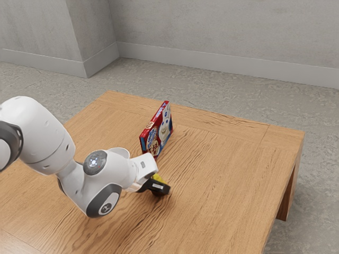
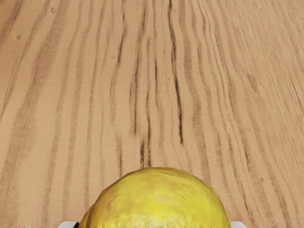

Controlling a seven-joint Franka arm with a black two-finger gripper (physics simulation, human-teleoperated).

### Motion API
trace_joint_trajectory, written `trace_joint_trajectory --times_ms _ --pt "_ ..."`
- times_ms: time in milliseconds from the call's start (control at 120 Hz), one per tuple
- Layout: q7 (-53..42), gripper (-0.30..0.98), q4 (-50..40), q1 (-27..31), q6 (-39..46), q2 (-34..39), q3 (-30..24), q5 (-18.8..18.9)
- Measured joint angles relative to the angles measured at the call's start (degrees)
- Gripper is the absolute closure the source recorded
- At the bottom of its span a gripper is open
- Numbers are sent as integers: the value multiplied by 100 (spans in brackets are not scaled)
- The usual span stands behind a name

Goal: Place the pear in the bowl.

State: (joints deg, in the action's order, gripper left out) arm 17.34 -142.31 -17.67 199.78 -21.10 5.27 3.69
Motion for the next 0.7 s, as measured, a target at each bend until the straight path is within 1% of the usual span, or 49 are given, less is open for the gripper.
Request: trace_joint_trajectory --times_ms 175,333,517,608,700 --pt "16 36 1 0 1 0 0 -2" --pt "18 39 8 -1 -1 171 77 14" --pt "4 40 -144 -26 -470 926 433 70" --pt "-12 40 -239 -35 -912 1338 680 78" --pt "-38 40 -359 -24 -1356 1584 919 80"
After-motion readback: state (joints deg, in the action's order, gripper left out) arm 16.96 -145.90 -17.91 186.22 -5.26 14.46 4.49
